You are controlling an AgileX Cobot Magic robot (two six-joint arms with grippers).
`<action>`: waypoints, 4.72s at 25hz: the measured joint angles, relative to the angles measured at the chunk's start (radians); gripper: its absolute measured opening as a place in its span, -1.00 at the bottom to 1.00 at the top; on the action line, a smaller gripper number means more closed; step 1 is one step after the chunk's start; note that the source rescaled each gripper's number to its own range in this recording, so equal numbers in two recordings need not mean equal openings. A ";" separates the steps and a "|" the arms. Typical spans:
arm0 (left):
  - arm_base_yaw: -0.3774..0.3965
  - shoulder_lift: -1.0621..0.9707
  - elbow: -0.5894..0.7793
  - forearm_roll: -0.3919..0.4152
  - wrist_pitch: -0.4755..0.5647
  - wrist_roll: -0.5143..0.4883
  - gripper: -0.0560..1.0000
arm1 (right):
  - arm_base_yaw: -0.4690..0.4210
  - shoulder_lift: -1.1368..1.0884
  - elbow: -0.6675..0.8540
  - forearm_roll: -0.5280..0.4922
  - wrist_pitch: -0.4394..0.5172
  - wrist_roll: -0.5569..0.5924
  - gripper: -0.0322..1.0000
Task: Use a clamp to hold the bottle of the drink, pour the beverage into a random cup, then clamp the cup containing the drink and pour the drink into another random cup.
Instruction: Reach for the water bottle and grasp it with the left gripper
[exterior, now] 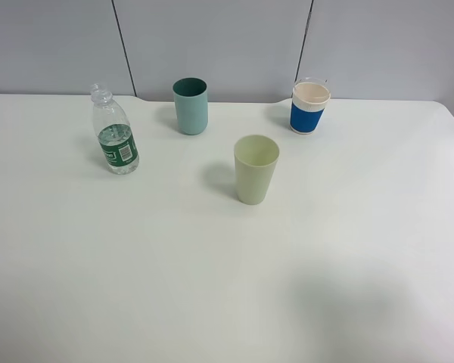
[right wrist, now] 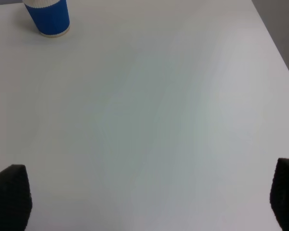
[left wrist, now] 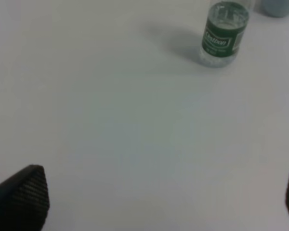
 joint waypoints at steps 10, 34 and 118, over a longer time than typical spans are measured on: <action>0.000 0.000 0.000 0.000 0.000 0.000 1.00 | 0.000 0.000 0.000 0.000 0.000 0.000 1.00; 0.000 0.114 -0.032 0.000 -0.097 0.000 1.00 | 0.000 0.000 0.000 0.000 0.000 0.000 1.00; -0.230 2.018 0.028 0.099 -2.199 -0.010 1.00 | 0.000 0.000 0.000 0.000 0.000 0.000 1.00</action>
